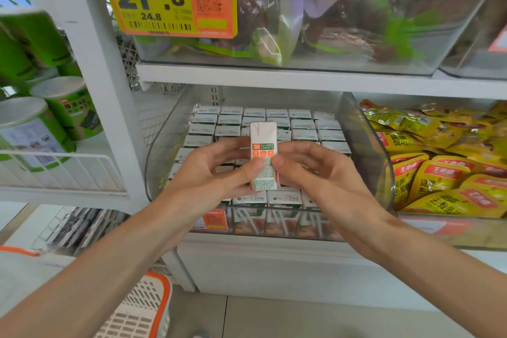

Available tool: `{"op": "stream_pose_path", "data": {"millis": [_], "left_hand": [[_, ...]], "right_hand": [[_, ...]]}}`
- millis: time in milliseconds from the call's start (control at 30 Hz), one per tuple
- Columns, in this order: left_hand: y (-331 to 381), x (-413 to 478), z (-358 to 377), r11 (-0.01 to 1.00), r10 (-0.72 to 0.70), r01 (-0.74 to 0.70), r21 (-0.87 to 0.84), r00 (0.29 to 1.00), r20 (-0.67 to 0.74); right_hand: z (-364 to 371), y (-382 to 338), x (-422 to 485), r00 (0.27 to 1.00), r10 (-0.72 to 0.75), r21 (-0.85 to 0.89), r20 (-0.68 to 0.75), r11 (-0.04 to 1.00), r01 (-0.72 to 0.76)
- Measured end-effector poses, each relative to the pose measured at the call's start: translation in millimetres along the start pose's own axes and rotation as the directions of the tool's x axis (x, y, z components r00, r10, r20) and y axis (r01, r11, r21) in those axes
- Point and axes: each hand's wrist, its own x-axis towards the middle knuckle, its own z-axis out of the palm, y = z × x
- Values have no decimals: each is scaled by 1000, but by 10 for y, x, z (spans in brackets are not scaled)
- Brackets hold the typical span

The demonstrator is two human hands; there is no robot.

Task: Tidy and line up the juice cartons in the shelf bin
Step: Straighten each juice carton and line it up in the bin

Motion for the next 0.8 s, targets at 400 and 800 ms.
{"op": "stream_pose_path", "data": {"millis": [400,800], "left_hand": [[9,7,7,996,-59,58,-62,998,-7],[17,-4,32,998,-43,42,-54,999,-20]], "right_hand": [[35,-7,14,996,-48,59,-79,997,52],[52,-48,31,999,-34,16,13,999,34]]}}
